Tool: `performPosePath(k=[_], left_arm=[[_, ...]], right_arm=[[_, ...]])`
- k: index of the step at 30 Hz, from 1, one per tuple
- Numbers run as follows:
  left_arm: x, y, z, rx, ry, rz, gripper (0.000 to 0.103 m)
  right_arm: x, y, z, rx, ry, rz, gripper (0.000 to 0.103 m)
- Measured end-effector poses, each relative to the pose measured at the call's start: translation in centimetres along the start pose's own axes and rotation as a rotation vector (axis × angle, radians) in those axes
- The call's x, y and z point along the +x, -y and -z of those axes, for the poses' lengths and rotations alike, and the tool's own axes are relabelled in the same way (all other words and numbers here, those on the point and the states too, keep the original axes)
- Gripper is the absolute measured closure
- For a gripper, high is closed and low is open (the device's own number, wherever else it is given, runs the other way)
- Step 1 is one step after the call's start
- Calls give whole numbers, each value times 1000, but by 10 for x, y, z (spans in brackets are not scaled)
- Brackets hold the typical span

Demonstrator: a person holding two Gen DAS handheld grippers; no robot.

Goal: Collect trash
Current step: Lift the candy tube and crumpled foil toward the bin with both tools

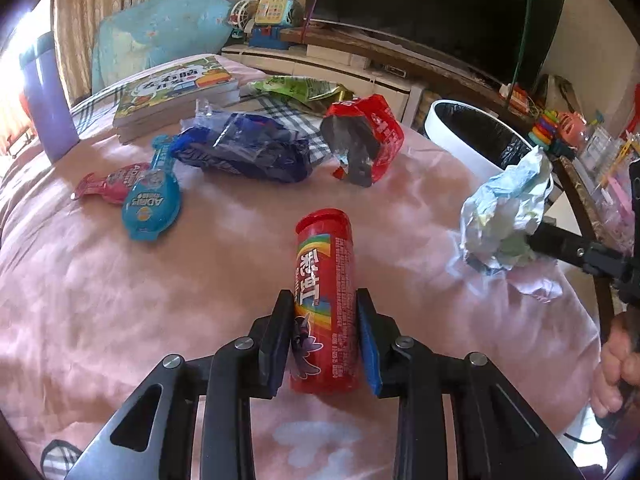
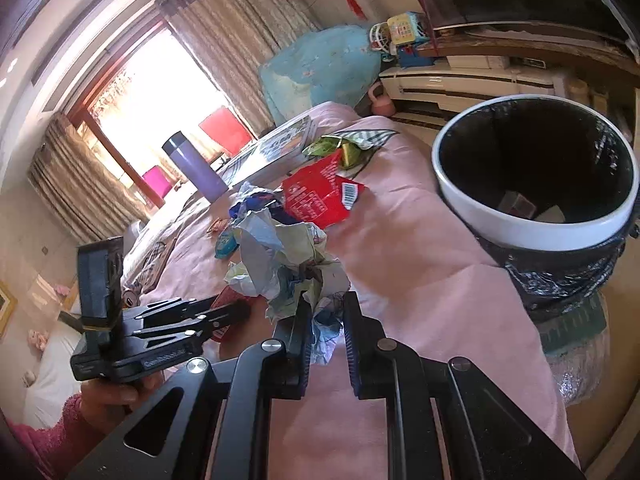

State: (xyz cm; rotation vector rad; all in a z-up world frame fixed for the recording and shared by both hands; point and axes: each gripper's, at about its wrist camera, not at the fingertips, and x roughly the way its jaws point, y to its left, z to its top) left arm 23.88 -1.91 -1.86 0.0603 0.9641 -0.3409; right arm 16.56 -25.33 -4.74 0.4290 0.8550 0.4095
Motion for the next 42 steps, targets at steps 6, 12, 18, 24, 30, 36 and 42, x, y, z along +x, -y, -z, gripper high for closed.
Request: performPosePath(k=[6,12,18,24,30,36,42], left_arm=[[-8,16,-2,-19,33,58,74],[-13,41,-10,-8,65,137,74],[-6,63,-30,22,75,190,74],[2,78,-47,51,89,213,74],[12,93,-63,71,99,216,74],[27,108,-80,89,92,220,74],[50,120,-101,104,77,227,74]], right_arm=[[-12,13,-3,18,32,12,88],[-29,33,-9,48,71,36,88],[-46,52,-16,65,105,70,88],[-55,65,-27,70,130,96,88],[-61,78,-39,68,153,125,88],[-67,95,-53,69,170,174,88],[-67,114,-66,79,168,219,88]])
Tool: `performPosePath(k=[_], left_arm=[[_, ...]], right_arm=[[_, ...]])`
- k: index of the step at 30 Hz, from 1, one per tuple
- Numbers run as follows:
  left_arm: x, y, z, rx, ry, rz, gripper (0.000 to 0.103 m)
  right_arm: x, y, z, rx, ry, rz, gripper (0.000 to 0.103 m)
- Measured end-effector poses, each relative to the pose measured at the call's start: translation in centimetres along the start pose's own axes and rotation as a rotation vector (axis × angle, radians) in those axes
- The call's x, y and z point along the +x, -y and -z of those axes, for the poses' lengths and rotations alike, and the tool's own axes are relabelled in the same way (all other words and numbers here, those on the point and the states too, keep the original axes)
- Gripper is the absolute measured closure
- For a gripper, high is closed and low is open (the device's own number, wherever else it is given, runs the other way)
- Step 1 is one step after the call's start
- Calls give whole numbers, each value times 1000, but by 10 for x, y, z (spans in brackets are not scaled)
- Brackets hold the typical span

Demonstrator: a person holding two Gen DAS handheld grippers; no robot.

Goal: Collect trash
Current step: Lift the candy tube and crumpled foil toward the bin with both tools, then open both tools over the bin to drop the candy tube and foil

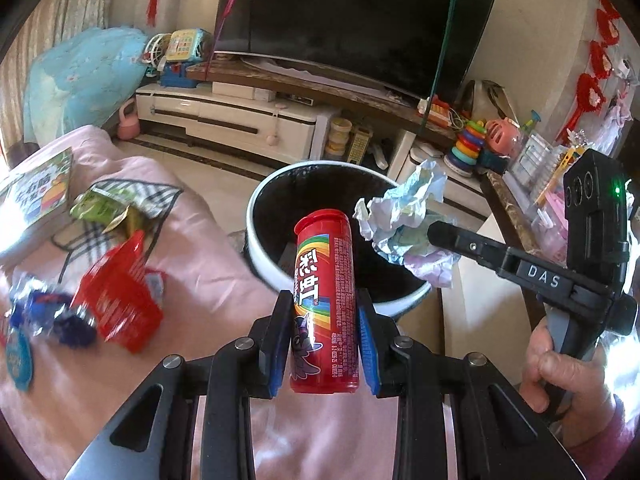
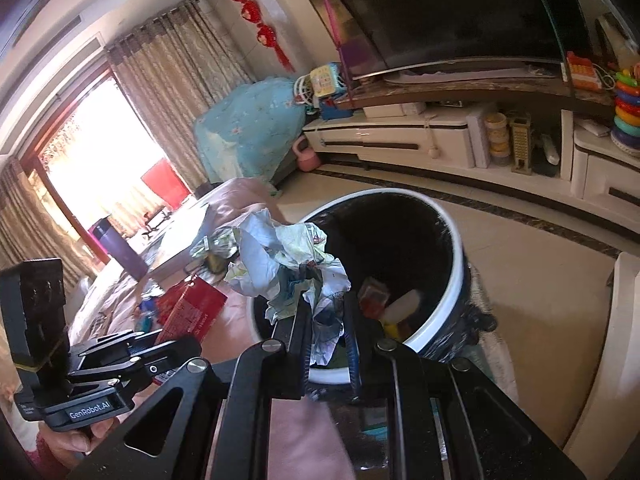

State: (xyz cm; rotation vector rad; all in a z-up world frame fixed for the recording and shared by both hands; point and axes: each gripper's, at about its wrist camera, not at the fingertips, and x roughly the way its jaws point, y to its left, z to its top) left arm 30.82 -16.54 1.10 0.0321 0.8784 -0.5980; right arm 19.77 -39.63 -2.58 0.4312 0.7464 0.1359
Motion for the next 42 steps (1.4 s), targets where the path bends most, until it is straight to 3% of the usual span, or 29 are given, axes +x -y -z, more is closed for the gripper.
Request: performPosePath(k=[10,28,30,31,32,34,40,42], left_arm=[[42,13,-28,20,-29,-12,74],[85,12,-51,7,-55,-36,73],[86,14,-51,1,-60,-48,65],[86,14,-51,-3,-58,-49,53],[82,14,-50,-14,-43,-50,48],[73,14,-48,-32,-18,-57,38],[38,12,-18,-67,35,-36,31],[27,6,-4,-71,43,-38,31]], right_arm=[[17,24,-19,4,-12,39,88],[46,37,-42,-43,-74,83,84],[47,37,-43,-43,-80,82,82],[48,37,-44,-40,-84,80,77],[48,38,-44,-31,-88,77,65],[46,38,-44,-17,-80,67,53],[33,35,-40,10,-42,36,35],[28,30,-38,14,-34,24,34]])
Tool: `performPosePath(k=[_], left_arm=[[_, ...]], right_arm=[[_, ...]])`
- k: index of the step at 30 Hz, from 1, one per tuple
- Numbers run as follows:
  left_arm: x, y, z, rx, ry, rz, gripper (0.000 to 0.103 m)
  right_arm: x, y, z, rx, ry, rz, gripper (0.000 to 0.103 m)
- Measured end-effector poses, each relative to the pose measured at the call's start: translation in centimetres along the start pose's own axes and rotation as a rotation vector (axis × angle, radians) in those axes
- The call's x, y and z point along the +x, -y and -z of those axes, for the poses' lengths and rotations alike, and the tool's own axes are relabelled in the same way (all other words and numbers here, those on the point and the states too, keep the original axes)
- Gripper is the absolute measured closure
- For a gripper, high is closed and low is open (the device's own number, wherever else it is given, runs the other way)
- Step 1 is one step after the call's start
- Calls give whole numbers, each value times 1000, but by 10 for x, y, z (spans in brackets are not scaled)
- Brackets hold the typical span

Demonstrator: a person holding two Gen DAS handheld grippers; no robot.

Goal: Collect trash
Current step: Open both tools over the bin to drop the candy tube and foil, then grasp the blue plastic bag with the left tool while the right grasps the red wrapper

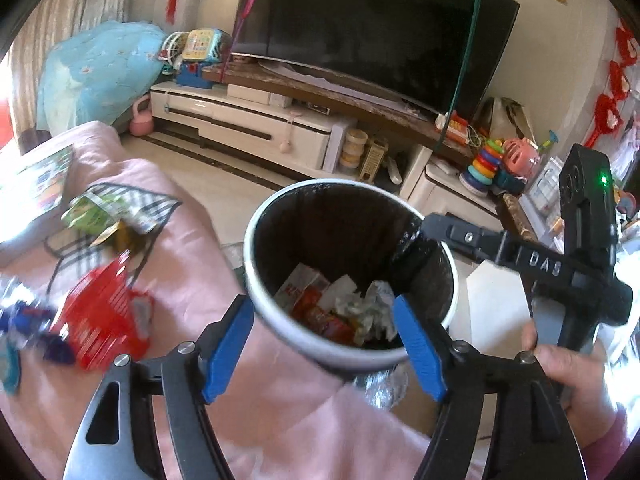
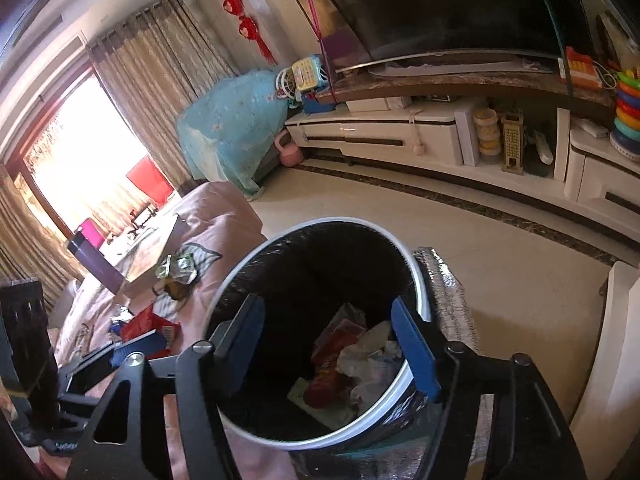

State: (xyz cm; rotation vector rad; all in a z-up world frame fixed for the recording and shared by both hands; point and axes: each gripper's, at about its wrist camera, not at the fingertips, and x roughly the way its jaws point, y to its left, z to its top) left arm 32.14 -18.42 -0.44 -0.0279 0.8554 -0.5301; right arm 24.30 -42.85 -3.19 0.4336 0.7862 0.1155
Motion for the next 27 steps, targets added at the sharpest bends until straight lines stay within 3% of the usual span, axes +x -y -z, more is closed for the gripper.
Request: performPosePath(k=[5,6,14,27], left_arm=[[-34,-25,33,-59,10,-25,28],[-41,-30,37,-70,10,-36,28],[-93,-68,79,-154,12,-109,28],[-146,-107,108,-287,26,-186,28]], right_arm=[[-10,-15,11,13,17,-24,4],[-11,-20,16,22,14,-29,3],[-13,-66,51,-31,-22,-69,3],[10,-142,97,-166,-102,-120,3]])
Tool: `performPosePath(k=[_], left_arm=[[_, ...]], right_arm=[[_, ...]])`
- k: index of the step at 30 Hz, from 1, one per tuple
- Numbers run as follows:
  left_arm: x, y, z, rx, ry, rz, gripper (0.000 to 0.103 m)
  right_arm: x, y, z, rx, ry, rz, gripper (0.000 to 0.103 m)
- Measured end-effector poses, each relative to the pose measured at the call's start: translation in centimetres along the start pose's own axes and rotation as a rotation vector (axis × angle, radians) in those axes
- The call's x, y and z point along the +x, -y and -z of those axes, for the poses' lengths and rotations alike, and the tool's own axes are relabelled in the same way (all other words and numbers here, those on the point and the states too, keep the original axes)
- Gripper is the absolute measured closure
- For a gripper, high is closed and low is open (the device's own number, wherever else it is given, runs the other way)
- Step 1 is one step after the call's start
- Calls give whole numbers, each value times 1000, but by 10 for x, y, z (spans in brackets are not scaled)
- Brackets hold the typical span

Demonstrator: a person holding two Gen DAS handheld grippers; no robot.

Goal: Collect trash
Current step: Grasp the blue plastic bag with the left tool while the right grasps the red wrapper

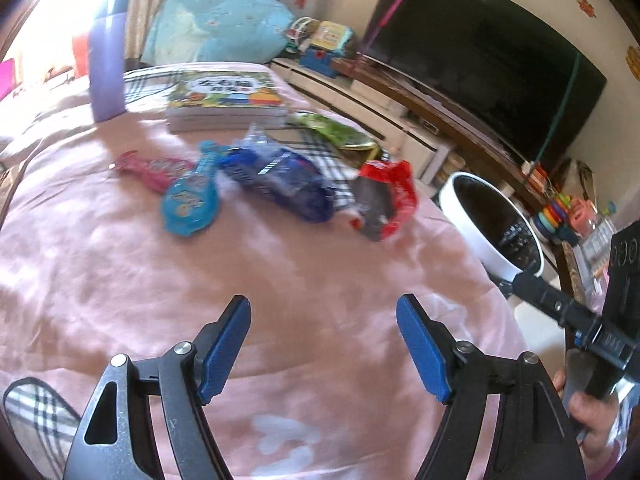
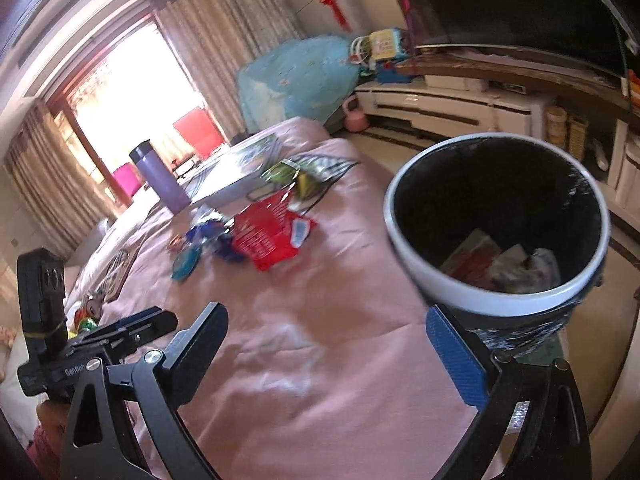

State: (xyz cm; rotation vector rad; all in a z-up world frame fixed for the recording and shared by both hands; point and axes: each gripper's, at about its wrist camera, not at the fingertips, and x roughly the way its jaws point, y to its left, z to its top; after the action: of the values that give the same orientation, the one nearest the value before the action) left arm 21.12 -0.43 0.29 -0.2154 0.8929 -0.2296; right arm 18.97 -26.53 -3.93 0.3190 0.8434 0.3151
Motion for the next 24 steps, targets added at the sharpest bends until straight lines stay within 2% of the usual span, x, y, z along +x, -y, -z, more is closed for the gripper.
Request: performPosePath(k=[7,9,12,16,22,24], left_arm=[[3,-26,-17,-88,6,8,29],[8,-33,-26,-115,9,15,29],[19,-40,-42,-137,12,25,29],[39,-46,-60,-165,7,39,29],[72,-53,-81,-218,11,22,30],[85,-55,-87,-235,4,35,30]], right_arm=[[18,-22,-1,-55,-4,-40,4],[24,-25,-5,-76,10,-35,9],[43,-27,-15,-83,-23,-59,20],[61,-32,-25,-104,-45,-70,22],[86,-33,-35,-107,-86,-92,27],[93,-29,-37,-84,-95,-101,37]])
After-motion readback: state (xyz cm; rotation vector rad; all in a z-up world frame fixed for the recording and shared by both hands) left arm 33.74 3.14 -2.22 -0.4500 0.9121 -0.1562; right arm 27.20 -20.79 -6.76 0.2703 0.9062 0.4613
